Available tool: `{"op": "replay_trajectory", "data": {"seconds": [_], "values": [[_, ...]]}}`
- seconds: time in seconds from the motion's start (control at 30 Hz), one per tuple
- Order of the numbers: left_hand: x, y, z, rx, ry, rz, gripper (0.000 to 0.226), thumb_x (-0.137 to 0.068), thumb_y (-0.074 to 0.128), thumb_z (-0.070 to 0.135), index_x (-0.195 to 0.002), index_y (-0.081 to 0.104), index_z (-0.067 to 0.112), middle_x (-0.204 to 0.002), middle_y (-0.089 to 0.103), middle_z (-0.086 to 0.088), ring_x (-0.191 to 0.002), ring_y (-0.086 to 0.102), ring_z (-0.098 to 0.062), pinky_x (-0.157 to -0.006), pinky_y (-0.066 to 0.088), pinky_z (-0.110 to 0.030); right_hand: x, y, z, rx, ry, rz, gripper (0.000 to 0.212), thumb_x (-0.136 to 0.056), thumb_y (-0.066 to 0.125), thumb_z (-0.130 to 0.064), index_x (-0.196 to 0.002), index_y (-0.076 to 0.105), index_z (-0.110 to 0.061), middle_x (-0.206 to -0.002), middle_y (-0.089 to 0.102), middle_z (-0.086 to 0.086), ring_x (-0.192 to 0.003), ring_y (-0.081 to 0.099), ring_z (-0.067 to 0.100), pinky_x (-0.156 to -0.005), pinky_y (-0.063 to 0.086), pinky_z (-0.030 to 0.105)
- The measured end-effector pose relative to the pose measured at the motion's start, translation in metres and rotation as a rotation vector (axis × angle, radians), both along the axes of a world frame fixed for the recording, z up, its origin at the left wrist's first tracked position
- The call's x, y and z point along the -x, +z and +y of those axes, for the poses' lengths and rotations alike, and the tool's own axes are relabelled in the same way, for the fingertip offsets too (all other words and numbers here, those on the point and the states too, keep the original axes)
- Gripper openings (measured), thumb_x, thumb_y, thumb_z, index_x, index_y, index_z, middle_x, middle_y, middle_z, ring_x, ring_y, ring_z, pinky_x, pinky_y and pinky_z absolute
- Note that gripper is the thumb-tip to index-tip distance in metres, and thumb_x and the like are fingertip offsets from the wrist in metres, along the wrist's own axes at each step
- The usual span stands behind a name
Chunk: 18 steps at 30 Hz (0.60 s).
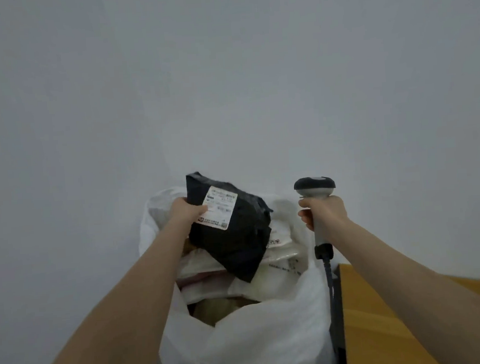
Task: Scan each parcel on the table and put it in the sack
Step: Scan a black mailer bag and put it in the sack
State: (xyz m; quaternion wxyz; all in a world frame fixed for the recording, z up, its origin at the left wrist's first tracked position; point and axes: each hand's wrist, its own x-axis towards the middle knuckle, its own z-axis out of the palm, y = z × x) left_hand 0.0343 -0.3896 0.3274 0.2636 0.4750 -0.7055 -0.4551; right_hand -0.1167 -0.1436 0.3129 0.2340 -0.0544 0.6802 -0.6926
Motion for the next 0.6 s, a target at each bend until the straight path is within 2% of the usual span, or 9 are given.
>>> {"op": "replay_trajectory", "data": {"seconds": [0.07,0.1,0.2,0.27,0.4,0.5,0.6], "values": [[-0.008,-0.017,-0.006,0.144,-0.052,-0.419,0.061,-0.078,0.078,0.019,-0.126,0.048,-0.003,-0.126,0.057,-0.019,-0.113,0.056,-0.031,-0.09,0.044,-0.034,-0.001,-0.004,-0.003,-0.02,-0.026,-0.007,0.008,-0.082,0.066,-0.007,-0.089,0.065,-0.003,-0.061,0.066,0.009,-0.05,0.056,0.016,-0.053,0.047,0.028],[-0.01,-0.024,-0.004,0.215,-0.082,-0.57,0.071,-0.076,0.079,0.025,-0.13,0.044,-0.003,-0.13,0.053,-0.017,-0.119,0.052,-0.03,-0.091,0.041,-0.031,-0.001,-0.006,-0.003,-0.029,-0.039,-0.013,0.009,-0.082,0.066,-0.007,-0.09,0.065,-0.003,-0.063,0.066,0.01,-0.05,0.057,0.016,-0.054,0.047,0.029],[-0.006,-0.037,0.007,0.306,-0.174,-0.742,0.088,-0.073,0.081,0.033,-0.137,0.031,-0.001,-0.137,0.043,-0.018,-0.127,0.043,-0.033,-0.098,0.041,-0.037,-0.005,-0.014,0.0,-0.037,-0.074,-0.053,0.011,-0.083,0.066,-0.006,-0.092,0.065,-0.002,-0.066,0.065,0.012,-0.053,0.057,0.018,-0.057,0.048,0.03],[0.005,-0.034,0.016,0.408,-0.197,-0.721,0.082,-0.077,0.077,0.032,-0.138,0.03,0.005,-0.14,0.034,-0.019,-0.13,0.035,-0.036,-0.104,0.039,-0.043,-0.008,-0.017,0.005,-0.023,-0.104,-0.091,0.01,-0.083,0.067,-0.006,-0.092,0.064,-0.003,-0.066,0.065,0.011,-0.054,0.057,0.018,-0.056,0.049,0.029],[0.05,-0.012,0.049,0.725,-0.29,-0.584,0.062,-0.087,0.06,0.022,-0.142,0.033,0.011,-0.143,0.033,-0.016,-0.13,0.034,-0.033,-0.101,0.037,-0.041,-0.01,-0.017,0.024,0.04,-0.196,-0.181,0.008,-0.084,0.067,-0.008,-0.089,0.061,-0.006,-0.056,0.064,0.007,-0.048,0.057,0.015,-0.055,0.052,0.028],[0.093,-0.008,0.095,0.736,-0.472,-0.492,0.06,-0.089,0.056,0.017,-0.143,0.032,0.011,-0.143,0.033,-0.015,-0.131,0.032,-0.032,-0.102,0.036,-0.04,-0.012,-0.026,0.049,0.076,-0.282,-0.28,0.008,-0.086,0.067,-0.01,-0.088,0.06,-0.007,-0.049,0.062,0.004,-0.042,0.055,0.013,-0.051,0.052,0.025],[0.126,-0.016,0.152,0.762,-0.679,-0.46,0.06,-0.09,0.055,0.018,-0.144,0.031,0.013,-0.144,0.032,-0.013,-0.132,0.032,-0.03,-0.103,0.035,-0.039,-0.019,-0.044,0.081,0.082,-0.365,-0.366,0.009,-0.087,0.068,-0.012,-0.086,0.06,-0.006,-0.05,0.061,0.004,-0.043,0.053,0.014,-0.047,0.049,0.024]]}}
